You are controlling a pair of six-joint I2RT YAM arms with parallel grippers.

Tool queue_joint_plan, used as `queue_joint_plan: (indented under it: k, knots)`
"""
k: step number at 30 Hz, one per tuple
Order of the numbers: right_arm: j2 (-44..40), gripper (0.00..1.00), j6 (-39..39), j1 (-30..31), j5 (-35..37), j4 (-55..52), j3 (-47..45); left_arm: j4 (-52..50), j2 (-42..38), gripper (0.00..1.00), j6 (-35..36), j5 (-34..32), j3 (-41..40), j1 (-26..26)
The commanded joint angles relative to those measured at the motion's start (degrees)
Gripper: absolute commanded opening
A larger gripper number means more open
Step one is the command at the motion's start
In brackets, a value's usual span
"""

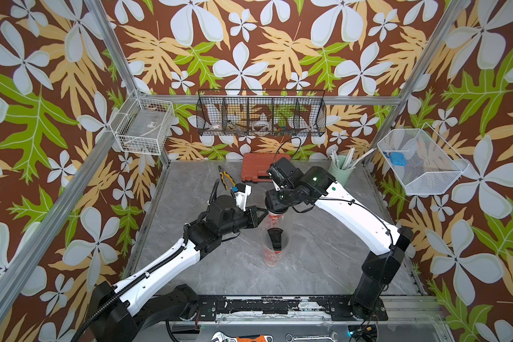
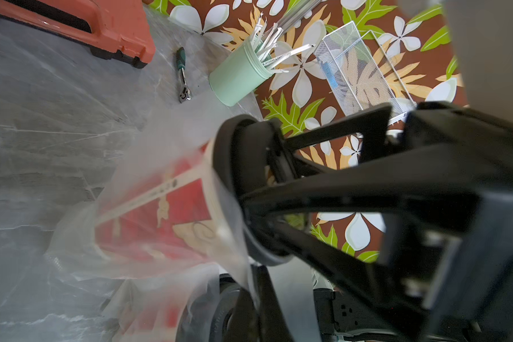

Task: Pack milk tea into plastic carrier bags
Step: Place the milk tea cup in the plastic carrier bag.

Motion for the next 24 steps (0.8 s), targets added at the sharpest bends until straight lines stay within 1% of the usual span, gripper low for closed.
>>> queue_joint_plan:
  k: [1,4,10,17,19,24]
  knots:
    - [-1.3,0.55,0.78,0.13,-3.26,-0.76,-0.06,2.97,0.52,0.0,0.93,0.12,0.99,-0.1]
    - [-2.36,0.55,1.64,0.13,-6.76,3.07,-4.01,4.02,1.2,0.0,1.07,0.55,1.37,-0.24]
    - [-2.14,0.55,3.35,0.09,-9.64,9.28,-11.11,5.36,1.35,0.0,0.8,1.01,1.37,-0.53]
    - [-1.41,0.54,4.87,0.06,-10.53,14.7,-18.54,6.76,0.07,0.0,0.67,1.23,1.1,-0.54]
    - [-0.76,0.54,5.06,0.08,-9.19,14.72,-19.82,7.21,-0.54,0.0,0.57,1.38,0.93,-0.54]
    - [0.7,0.54,4.34,0.09,0.45,8.9,-17.24,6.72,-1.82,0.0,0.8,0.57,0.67,-0.54]
